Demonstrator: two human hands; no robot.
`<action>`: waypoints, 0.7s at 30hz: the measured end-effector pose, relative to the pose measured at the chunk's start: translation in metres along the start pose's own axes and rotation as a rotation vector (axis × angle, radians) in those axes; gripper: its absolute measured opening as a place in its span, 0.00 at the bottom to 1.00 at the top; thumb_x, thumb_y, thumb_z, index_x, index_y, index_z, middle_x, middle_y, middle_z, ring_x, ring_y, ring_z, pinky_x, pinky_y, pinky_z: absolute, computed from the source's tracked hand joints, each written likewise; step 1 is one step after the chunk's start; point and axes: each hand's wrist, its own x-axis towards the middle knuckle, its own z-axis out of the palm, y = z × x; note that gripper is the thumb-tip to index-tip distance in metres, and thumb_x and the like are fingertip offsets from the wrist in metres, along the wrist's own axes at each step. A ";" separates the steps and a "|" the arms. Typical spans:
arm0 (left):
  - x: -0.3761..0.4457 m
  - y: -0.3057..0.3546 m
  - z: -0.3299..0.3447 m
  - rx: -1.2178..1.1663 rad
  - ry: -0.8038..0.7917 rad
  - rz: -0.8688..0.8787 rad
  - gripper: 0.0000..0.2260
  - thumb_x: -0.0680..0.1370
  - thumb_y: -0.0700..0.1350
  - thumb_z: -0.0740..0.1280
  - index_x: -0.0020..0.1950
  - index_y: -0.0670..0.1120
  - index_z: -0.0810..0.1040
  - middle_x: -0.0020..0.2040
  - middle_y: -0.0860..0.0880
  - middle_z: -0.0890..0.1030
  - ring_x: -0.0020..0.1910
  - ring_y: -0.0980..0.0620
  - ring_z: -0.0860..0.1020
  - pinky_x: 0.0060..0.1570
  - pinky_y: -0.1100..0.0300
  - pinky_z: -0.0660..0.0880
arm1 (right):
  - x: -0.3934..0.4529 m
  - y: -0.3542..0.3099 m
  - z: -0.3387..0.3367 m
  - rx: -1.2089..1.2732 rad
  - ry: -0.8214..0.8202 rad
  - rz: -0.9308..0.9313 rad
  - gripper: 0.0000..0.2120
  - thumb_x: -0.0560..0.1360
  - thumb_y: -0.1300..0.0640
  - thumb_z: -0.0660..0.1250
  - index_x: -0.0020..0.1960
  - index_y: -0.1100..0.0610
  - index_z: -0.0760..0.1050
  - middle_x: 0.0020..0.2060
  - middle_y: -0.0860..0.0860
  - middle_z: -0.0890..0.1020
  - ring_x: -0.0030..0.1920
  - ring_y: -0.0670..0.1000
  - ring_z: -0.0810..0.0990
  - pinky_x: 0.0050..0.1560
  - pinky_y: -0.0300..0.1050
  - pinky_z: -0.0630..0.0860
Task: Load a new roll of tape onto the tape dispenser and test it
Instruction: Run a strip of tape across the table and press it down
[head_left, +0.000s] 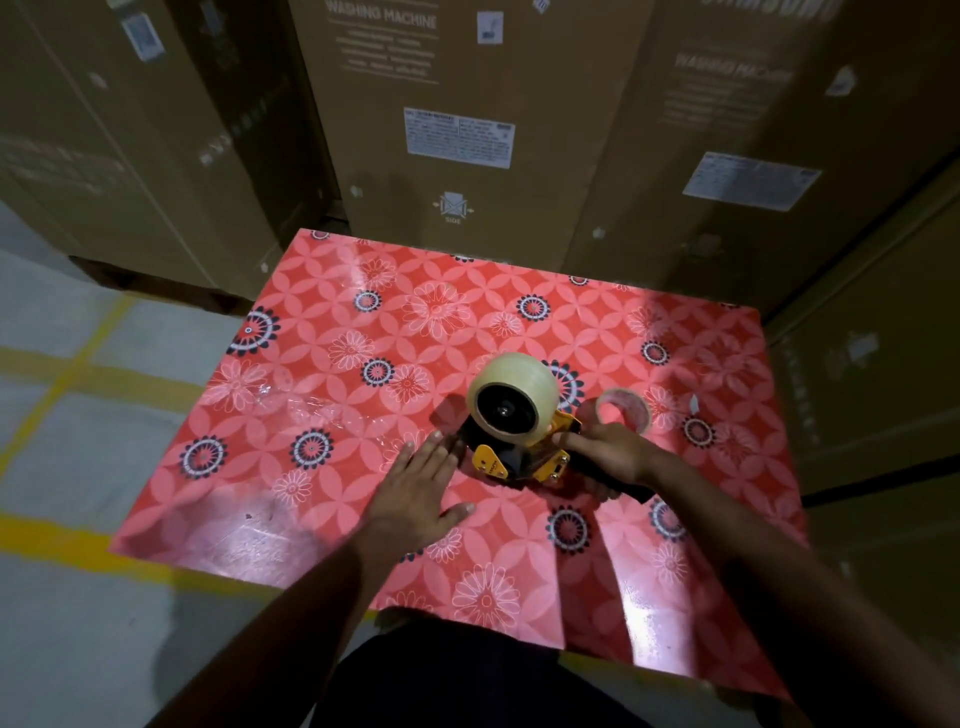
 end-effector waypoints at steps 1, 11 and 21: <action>0.001 0.001 0.000 0.002 -0.006 -0.011 0.50 0.73 0.74 0.29 0.84 0.42 0.51 0.85 0.42 0.49 0.84 0.45 0.39 0.82 0.43 0.40 | -0.001 -0.003 0.000 -0.097 0.032 -0.024 0.32 0.81 0.37 0.61 0.37 0.65 0.79 0.30 0.65 0.82 0.27 0.57 0.79 0.41 0.54 0.81; -0.021 -0.073 -0.003 -0.050 0.021 -0.127 0.61 0.68 0.84 0.55 0.83 0.43 0.38 0.83 0.43 0.38 0.82 0.45 0.38 0.80 0.42 0.38 | -0.032 -0.051 0.042 -1.124 0.250 -0.342 0.36 0.75 0.29 0.61 0.69 0.55 0.59 0.45 0.56 0.86 0.42 0.59 0.84 0.41 0.48 0.74; -0.027 -0.076 -0.011 -0.002 -0.051 -0.135 0.57 0.70 0.82 0.53 0.82 0.45 0.33 0.82 0.44 0.34 0.82 0.45 0.35 0.81 0.40 0.41 | 0.024 -0.083 -0.050 -1.222 0.448 -0.075 0.33 0.72 0.32 0.66 0.65 0.54 0.65 0.46 0.53 0.84 0.46 0.58 0.84 0.40 0.46 0.71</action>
